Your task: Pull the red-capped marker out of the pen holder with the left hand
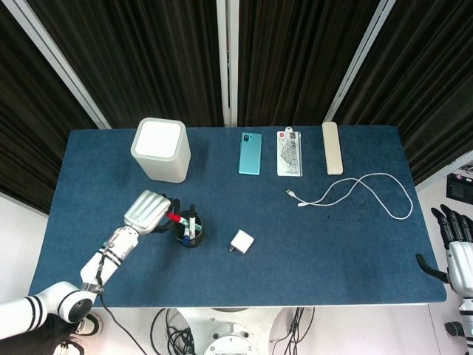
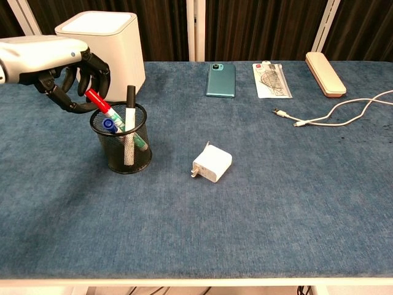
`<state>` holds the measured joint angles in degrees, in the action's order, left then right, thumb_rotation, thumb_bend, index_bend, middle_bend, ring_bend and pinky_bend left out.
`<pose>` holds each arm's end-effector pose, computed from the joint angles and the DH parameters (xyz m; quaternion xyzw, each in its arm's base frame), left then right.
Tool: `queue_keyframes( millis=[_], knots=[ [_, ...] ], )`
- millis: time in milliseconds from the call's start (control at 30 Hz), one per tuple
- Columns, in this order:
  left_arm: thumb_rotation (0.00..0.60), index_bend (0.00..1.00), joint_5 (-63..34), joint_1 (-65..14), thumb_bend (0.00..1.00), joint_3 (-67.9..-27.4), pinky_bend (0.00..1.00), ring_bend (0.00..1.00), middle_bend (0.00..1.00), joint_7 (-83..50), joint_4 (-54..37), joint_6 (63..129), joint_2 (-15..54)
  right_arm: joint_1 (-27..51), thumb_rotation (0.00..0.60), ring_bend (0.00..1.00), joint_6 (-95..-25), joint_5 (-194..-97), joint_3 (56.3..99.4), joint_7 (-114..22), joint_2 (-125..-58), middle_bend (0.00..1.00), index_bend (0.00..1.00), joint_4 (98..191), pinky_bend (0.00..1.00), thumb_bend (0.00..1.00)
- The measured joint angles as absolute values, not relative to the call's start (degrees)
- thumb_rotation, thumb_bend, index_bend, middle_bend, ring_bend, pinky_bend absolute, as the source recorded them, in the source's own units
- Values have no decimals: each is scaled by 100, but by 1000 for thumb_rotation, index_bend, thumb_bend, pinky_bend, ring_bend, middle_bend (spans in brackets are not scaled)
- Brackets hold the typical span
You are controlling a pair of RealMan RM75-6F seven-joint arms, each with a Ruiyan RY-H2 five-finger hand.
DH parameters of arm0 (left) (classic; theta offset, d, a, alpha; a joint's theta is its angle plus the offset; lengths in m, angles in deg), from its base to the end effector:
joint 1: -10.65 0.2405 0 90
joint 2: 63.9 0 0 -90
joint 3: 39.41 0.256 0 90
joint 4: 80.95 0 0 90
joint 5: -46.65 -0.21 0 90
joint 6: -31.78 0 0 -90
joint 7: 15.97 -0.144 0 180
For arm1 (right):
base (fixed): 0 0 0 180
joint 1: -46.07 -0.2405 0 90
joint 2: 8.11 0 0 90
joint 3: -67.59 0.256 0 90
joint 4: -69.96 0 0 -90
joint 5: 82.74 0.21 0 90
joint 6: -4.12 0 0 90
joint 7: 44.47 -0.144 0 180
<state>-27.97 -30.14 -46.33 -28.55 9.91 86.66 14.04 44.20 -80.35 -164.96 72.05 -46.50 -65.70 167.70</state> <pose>-0.1566 0.3307 0.0283 -0.7761 -0.3319 -0.3746 0.3835 -0.3156 -0.1694 0.1923 0.5579 -0.4146 0.3757 0.6129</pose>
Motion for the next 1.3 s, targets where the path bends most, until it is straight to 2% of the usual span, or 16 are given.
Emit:
queue_keyframes(
  millis=[467,767,1067,1300],
  knots=[
    [600,624,-3094,-2933,393,-4639,621,628,659,-2422,1081,8920,1303,4414,600,0,-8014,-16469,7212,-4651,-6562,0,0,16786,0,200],
    [600,636,-3359,-2728,396,-4647,621,636,669,-2120,1585,9308,795,4429,600,0,-8062,-16502,7214,-4639,-6536,0,0,16835,0,199],
    [600,641,-3697,-2325,396,-4752,620,639,672,-1680,2200,10093,25,4427,600,0,-8106,-16572,7206,-4539,-6544,0,0,16894,0,200],
    [600,658,-3331,-2115,396,-4910,620,639,672,-1371,1998,10290,-94,4425,600,0,-8118,-16601,7197,-4489,-6543,0,0,16921,0,200]
  ],
)
